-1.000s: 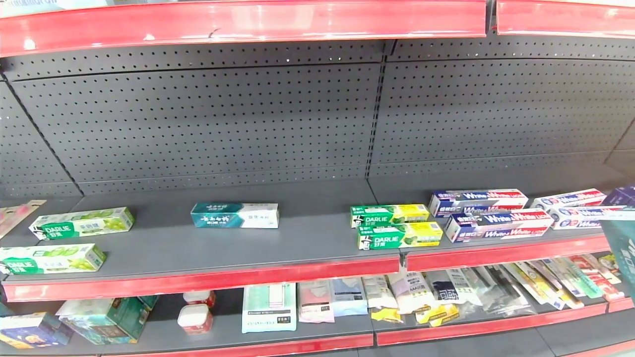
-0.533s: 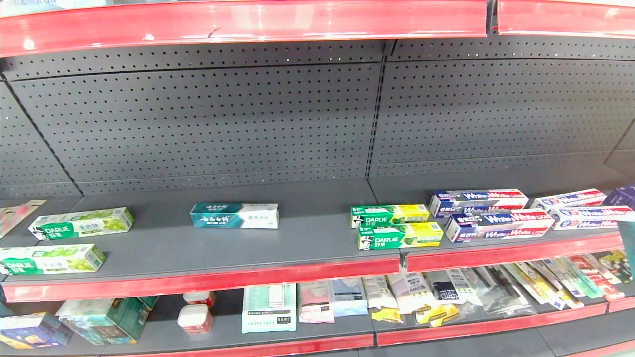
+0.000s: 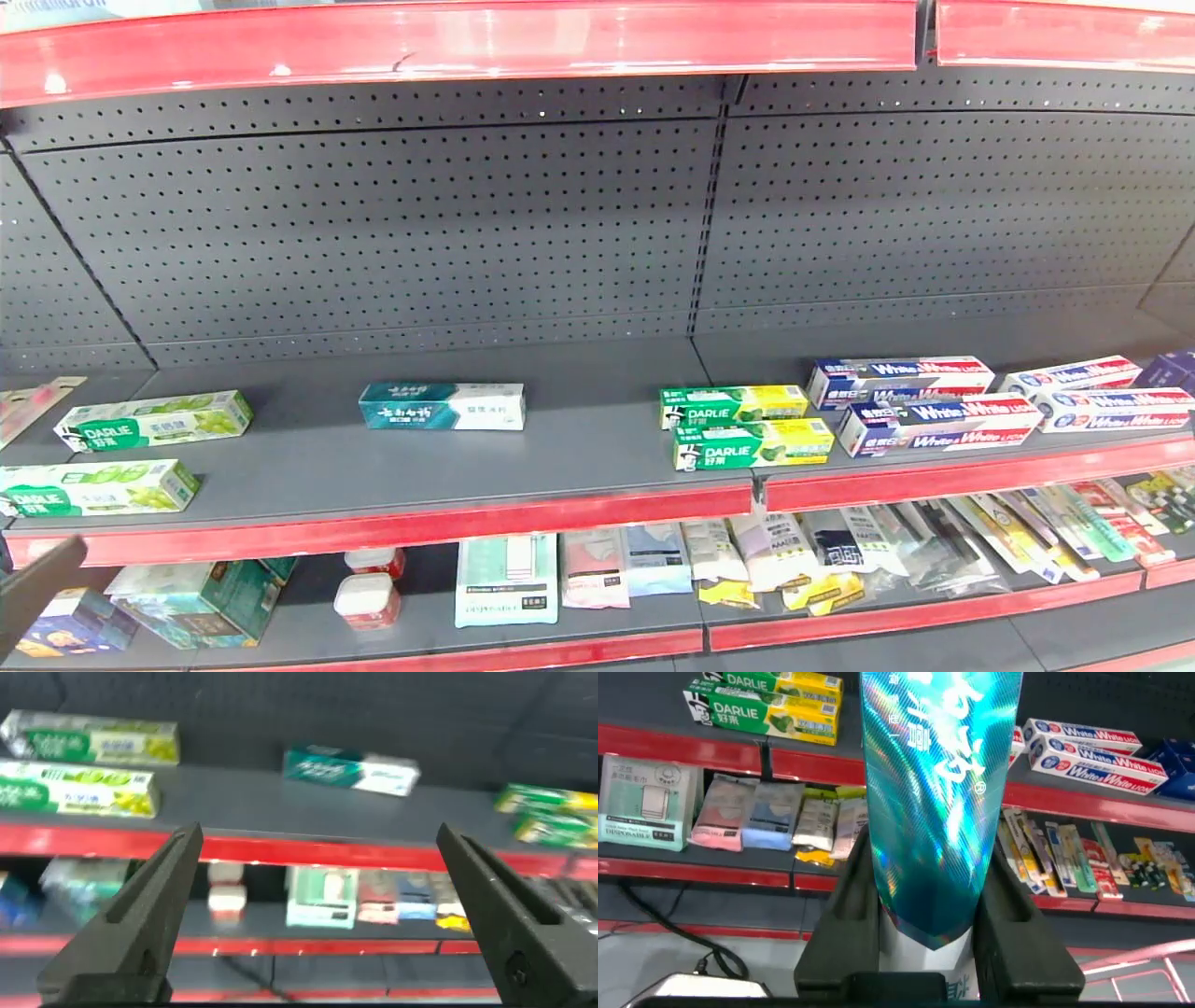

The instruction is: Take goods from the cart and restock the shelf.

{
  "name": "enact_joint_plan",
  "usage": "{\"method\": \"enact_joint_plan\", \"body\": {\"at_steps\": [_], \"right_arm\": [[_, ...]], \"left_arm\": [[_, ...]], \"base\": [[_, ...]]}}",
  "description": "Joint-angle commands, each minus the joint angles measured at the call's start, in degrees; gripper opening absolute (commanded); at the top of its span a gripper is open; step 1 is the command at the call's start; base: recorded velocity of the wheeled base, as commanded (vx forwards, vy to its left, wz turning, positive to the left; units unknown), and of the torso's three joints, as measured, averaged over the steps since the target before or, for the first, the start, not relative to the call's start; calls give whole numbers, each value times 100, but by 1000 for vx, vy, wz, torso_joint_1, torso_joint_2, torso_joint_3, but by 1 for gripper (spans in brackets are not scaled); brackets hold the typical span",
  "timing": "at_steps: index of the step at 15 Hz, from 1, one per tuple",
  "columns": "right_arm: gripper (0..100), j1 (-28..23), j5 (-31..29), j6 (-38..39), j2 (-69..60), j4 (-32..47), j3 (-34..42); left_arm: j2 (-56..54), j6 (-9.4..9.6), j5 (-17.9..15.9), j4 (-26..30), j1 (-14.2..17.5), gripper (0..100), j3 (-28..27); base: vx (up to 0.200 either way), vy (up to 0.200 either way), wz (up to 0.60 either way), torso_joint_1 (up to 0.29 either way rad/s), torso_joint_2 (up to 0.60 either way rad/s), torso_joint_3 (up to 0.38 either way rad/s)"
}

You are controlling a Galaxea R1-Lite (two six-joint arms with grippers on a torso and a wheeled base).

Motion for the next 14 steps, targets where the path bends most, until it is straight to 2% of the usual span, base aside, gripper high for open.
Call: {"method": "enact_joint_plan", "body": {"at_steps": [1,2,4,5,6,8,10,14], "right_arm": [[0,-3,1,-10,73,-1,-24],[0,-3,28,-36,407,-1,-410],[0,50,63,-45,697,-1,-709],[0,59,72,-45,732,-1,-744],[0,85,89,-45,855,-1,-815],[0,155,98,-54,908,-1,-911],[0,243,98,-71,916,-1,-911],[0,243,98,-71,899,-1,-753]], "left_arm": [[2666,-238,650,-924,6,100,-296],[4089,-203,738,-2497,-99,100,-121],[5153,-194,756,-3482,-345,100,-296],[5373,-194,756,-3640,-398,100,-376],[6111,-124,764,-3912,-468,100,-833],[6893,-54,773,-3939,-477,100,-1641],[7350,-89,703,-3948,-609,100,-2142],[7728,-71,360,-4141,-943,100,-2309]], "base": [[0,0,0,0,0,0],[0,0,0,0,0,0],[0,0,0,0,0,0],[0,0,0,0,0,0],[0,0,0,0,0,0],[0,0,0,0,0,0],[0,0,0,0,0,0],[0,0,0,0,0,0]]}}
